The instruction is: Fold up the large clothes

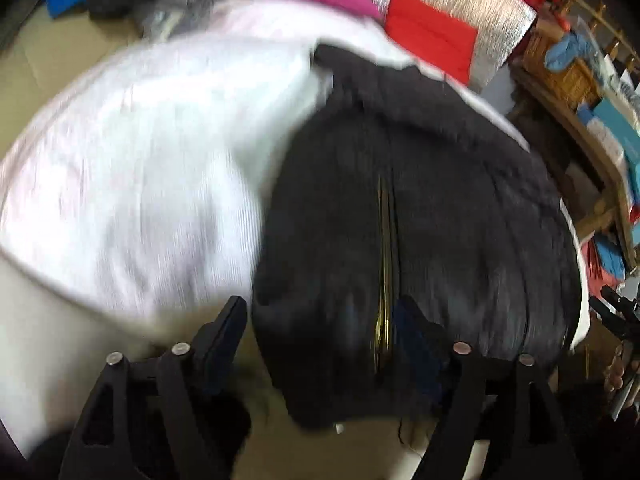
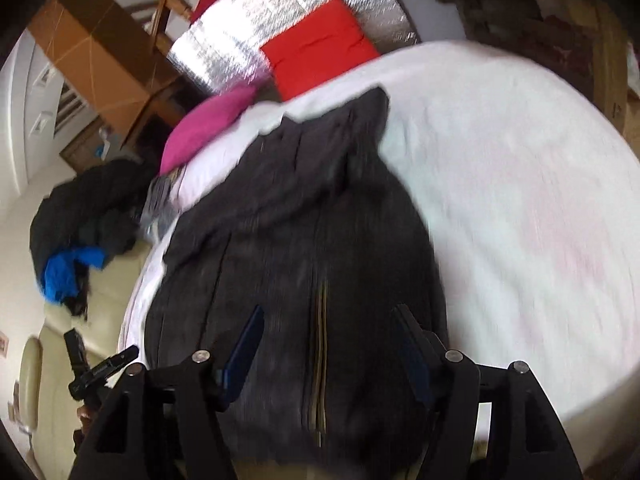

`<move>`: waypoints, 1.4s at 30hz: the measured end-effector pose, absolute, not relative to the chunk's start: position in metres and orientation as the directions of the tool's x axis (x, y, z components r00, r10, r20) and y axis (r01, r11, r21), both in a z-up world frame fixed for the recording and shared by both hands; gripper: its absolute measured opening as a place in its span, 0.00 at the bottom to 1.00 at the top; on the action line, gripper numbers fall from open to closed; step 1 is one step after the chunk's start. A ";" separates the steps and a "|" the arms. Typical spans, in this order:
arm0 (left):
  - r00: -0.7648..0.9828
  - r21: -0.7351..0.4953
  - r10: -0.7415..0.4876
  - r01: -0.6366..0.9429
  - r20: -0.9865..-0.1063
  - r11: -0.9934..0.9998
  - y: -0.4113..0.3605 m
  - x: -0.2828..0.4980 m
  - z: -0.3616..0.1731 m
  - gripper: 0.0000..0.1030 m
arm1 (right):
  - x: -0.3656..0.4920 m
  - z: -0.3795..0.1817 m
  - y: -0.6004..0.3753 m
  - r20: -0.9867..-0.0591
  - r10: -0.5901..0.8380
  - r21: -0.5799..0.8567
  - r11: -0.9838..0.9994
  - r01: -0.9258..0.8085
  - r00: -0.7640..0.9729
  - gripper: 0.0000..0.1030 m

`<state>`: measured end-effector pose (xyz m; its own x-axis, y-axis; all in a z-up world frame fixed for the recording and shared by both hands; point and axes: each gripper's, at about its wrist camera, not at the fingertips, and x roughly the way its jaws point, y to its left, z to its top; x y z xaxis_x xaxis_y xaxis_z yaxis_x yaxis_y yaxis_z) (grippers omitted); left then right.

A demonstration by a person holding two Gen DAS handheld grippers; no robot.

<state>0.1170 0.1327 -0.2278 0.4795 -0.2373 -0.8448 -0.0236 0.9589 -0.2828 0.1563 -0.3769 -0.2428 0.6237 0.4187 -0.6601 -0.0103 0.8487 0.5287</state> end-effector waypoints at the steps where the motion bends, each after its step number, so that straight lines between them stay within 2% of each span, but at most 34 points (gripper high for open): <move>1: 0.437 -0.284 -0.244 -0.029 -0.866 0.958 0.127 0.108 -0.238 0.77 | 0.148 -0.247 -0.375 -0.674 0.422 0.525 0.851 -0.009 0.606 0.67; 6: 0.323 -0.257 -0.233 -0.033 -0.917 0.966 0.111 0.089 -0.270 0.77 | 0.107 -0.282 -0.360 -0.807 0.377 0.442 0.896 0.041 0.455 0.68; 13: 0.254 -0.215 -0.196 -0.051 -0.947 0.975 0.110 0.092 -0.296 0.77 | 0.103 -0.329 -0.341 -0.893 0.317 0.362 0.928 0.091 0.319 0.68; 18: 0.243 -0.307 -0.284 -0.060 -0.928 0.950 0.111 0.096 -0.312 0.76 | 0.122 -0.365 -0.326 -0.906 0.317 0.368 0.918 0.149 0.281 0.67; 19: 0.256 -0.333 -0.308 -0.059 -0.916 0.941 0.113 0.096 -0.312 0.74 | 0.122 -0.367 -0.325 -0.899 0.327 0.380 0.913 0.149 0.291 0.65; 20: 0.270 -0.353 -0.325 -0.059 -0.906 0.934 0.115 0.096 -0.311 0.70 | 0.122 -0.367 -0.323 -0.890 0.340 0.396 0.907 0.145 0.302 0.55; 21: 0.275 -0.361 -0.333 -0.057 -0.902 0.931 0.117 0.095 -0.311 0.60 | 0.120 -0.363 -0.320 -0.884 0.347 0.402 0.907 0.129 0.313 0.50; 22: 0.279 -0.362 -0.334 -0.056 -0.900 0.930 0.119 0.094 -0.311 0.55 | 0.119 -0.359 -0.318 -0.881 0.346 0.399 0.910 0.113 0.322 0.42; 23: 0.282 -0.365 -0.336 -0.056 -0.899 0.930 0.122 0.095 -0.311 0.54 | 0.115 -0.352 -0.316 -0.877 0.340 0.392 0.915 0.095 0.338 0.37; 24: 0.283 -0.368 -0.338 -0.056 -0.897 0.928 0.124 0.096 -0.311 0.52 | 0.113 -0.347 -0.316 -0.873 0.340 0.391 0.916 0.085 0.349 0.37; 27: 0.282 -0.368 -0.338 -0.062 -0.898 0.928 0.128 0.098 -0.315 0.52 | 0.106 -0.341 -0.315 -0.862 0.355 0.407 0.911 0.074 0.363 0.37; 28: 0.279 -0.369 -0.337 -0.071 -0.900 0.927 0.132 0.100 -0.319 0.59 | 0.106 -0.344 -0.315 -0.868 0.351 0.402 0.912 0.081 0.351 0.38; 29: 0.263 -0.378 -0.345 -0.087 -0.901 0.922 0.133 0.102 -0.325 0.66 | 0.107 -0.347 -0.317 -0.875 0.345 0.396 0.914 0.094 0.339 0.41; 30: 0.245 -0.389 -0.356 -0.104 -0.902 0.915 0.134 0.101 -0.330 0.79 | 0.109 -0.352 -0.319 -0.883 0.343 0.397 0.910 0.120 0.321 0.49; 31: 0.225 -0.396 -0.363 -0.126 -0.904 0.909 0.135 0.103 -0.336 0.83 | 0.112 -0.355 -0.320 -0.886 0.351 0.406 0.904 0.138 0.304 0.62; 32: 0.204 -0.399 -0.367 -0.149 -0.908 0.905 0.137 0.105 -0.343 0.83 | 0.116 -0.358 -0.320 -0.888 0.363 0.416 0.897 0.154 0.284 0.66; 35: 0.150 -0.404 -0.383 -0.152 -0.912 0.902 0.133 0.110 -0.358 0.82 | 0.126 -0.368 -0.317 -0.891 0.375 0.419 0.896 0.149 0.255 0.66; 36: 0.155 -0.398 -0.379 -0.122 -0.912 0.909 0.131 0.111 -0.357 0.73 | 0.128 -0.370 -0.316 -0.888 0.379 0.424 0.893 0.149 0.260 0.66; 37: 0.167 -0.394 -0.377 -0.080 -0.911 0.916 0.128 0.109 -0.353 0.50 | 0.127 -0.371 -0.314 -0.882 0.388 0.434 0.891 0.138 0.268 0.59; 38: 0.173 -0.391 -0.376 -0.061 -0.911 0.919 0.126 0.109 -0.351 0.39 | 0.126 -0.369 -0.311 -0.877 0.393 0.436 0.892 0.116 0.275 0.45; 39: 0.183 -0.388 -0.374 -0.048 -0.909 0.921 0.126 0.107 -0.348 0.21 | 0.122 -0.365 -0.309 -0.875 0.391 0.431 0.897 0.094 0.284 0.36; 40: 0.193 -0.389 -0.375 -0.039 -0.907 0.920 0.128 0.105 -0.345 0.09 | 0.114 -0.360 -0.311 -0.877 0.383 0.421 0.904 0.079 0.290 0.26; 41: 0.201 -0.403 -0.388 -0.034 -0.899 0.915 0.131 0.103 -0.341 0.09 | 0.110 -0.353 -0.311 -0.875 0.380 0.417 0.906 0.068 0.299 0.19; 42: 0.210 -0.411 -0.397 -0.027 -0.893 0.911 0.133 0.100 -0.336 0.08 | 0.106 -0.346 -0.311 -0.870 0.383 0.421 0.905 0.063 0.311 0.18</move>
<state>0.1002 0.1335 -0.3356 0.2098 -0.3973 -0.8934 -0.0271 0.9110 -0.4115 0.1055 -0.3113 -0.3463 0.3113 0.3832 -0.8696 0.0629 0.9048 0.4212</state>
